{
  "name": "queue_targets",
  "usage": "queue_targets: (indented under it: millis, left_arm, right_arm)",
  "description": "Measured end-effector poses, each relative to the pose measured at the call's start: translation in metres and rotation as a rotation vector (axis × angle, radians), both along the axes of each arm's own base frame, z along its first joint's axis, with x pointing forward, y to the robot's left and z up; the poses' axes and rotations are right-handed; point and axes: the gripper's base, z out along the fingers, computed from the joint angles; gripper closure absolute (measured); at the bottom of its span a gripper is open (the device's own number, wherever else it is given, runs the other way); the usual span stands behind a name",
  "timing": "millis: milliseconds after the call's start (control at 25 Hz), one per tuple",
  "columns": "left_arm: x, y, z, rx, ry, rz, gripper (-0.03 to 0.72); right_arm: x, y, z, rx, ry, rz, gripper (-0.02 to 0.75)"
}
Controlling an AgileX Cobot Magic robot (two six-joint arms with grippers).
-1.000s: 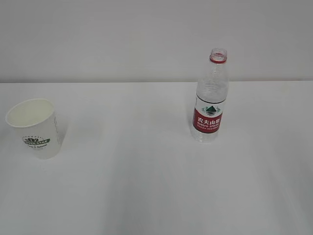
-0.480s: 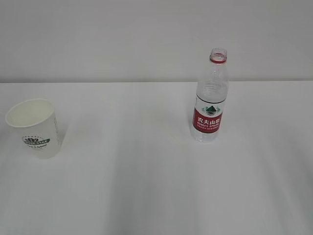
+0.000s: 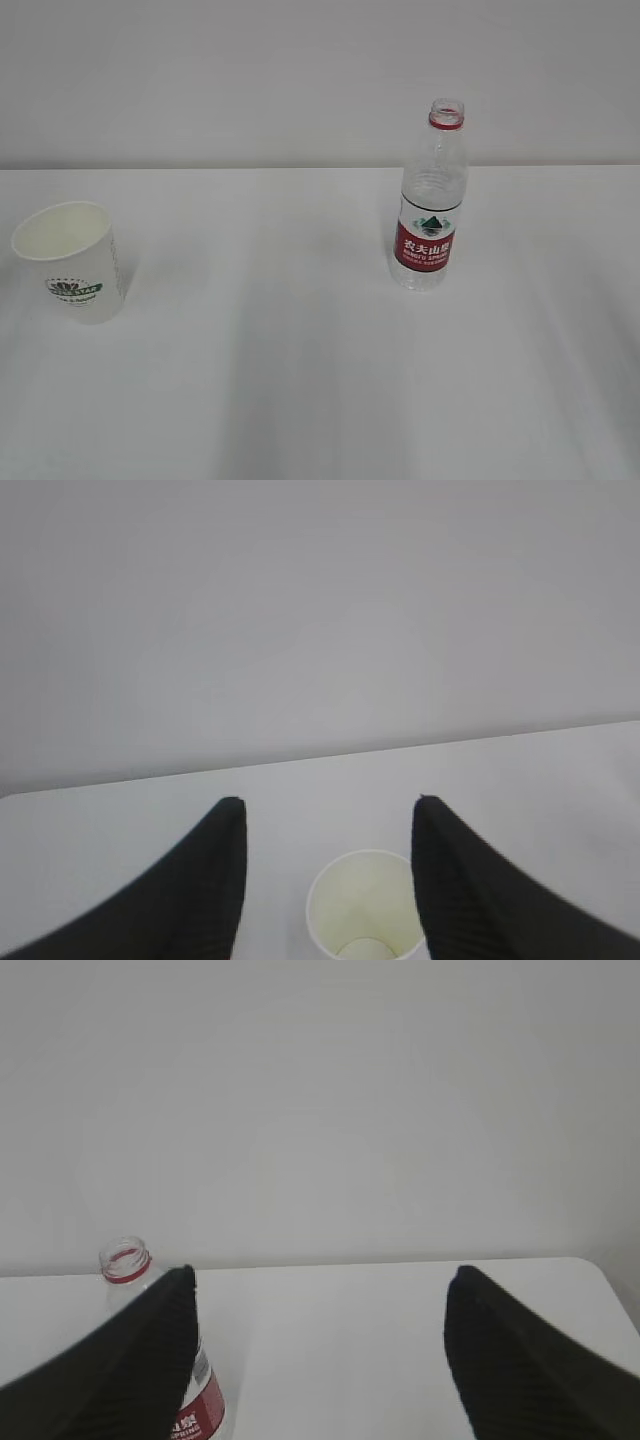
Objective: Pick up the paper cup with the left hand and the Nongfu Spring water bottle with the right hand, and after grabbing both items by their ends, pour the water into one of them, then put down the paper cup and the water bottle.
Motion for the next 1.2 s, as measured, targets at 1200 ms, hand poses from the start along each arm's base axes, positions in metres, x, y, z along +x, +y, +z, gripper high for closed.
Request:
queue_targets:
  millis: [1200]
  left_arm:
    - [0.048, -0.009, -0.063, -0.108, 0.071, 0.009, 0.329]
  right_arm:
    - [0.028, -0.005, -0.021, 0.003, 0.005, -0.052, 0.157]
